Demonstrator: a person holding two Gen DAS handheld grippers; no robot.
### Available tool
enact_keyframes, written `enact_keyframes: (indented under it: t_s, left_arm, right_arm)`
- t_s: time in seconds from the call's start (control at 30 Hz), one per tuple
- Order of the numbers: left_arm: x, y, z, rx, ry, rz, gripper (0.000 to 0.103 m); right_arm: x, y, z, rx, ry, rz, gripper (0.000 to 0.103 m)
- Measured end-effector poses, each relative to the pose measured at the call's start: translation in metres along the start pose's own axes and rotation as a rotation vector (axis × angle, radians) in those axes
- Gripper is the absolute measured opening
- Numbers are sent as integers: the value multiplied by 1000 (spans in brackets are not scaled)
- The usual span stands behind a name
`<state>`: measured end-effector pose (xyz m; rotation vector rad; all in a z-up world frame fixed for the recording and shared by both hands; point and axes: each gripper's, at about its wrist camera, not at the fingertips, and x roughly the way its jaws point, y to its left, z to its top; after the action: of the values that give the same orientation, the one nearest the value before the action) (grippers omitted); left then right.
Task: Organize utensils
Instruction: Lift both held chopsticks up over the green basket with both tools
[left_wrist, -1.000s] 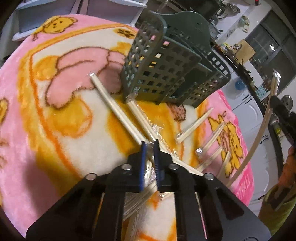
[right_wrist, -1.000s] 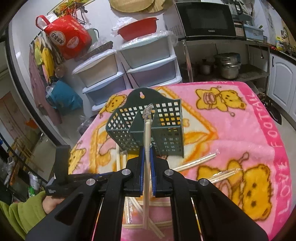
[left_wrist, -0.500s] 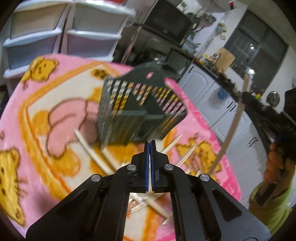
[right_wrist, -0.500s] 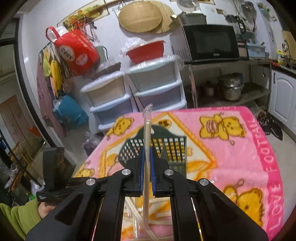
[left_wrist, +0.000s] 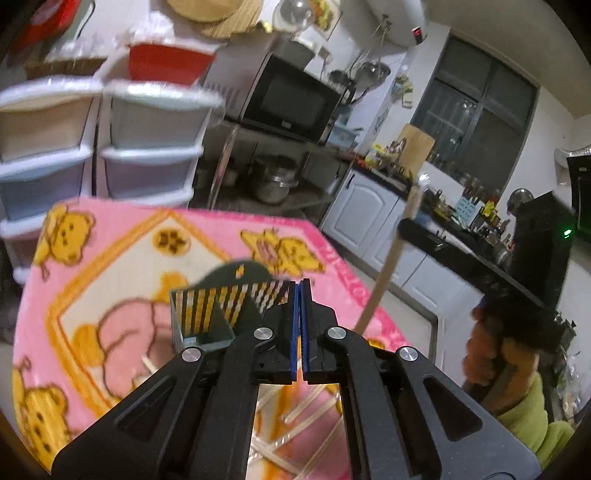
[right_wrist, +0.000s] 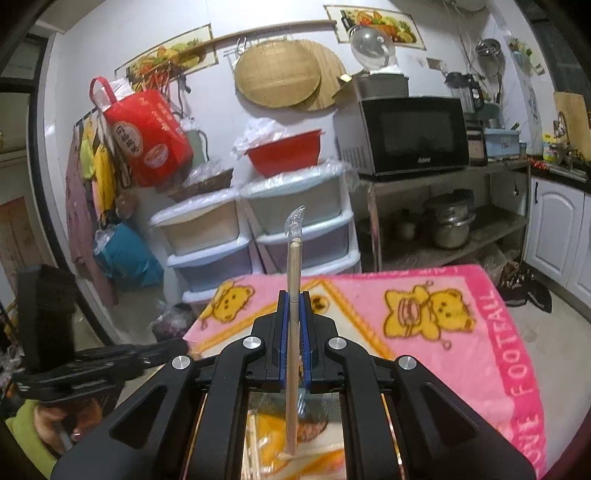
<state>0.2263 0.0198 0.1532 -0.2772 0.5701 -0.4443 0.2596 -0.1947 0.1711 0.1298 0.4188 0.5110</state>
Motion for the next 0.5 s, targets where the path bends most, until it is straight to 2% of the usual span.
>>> enact_keyframes:
  t_s: [0.23,0.5]
  left_arm:
    - [-15,-14,41,53,-106,43,0]
    - [-9,-13,70,52,-160,66,0]
  right_arm:
    - [16,-1,22,-32,-79,-55,6]
    - [45,-5,25,-62,-118,-86,6]
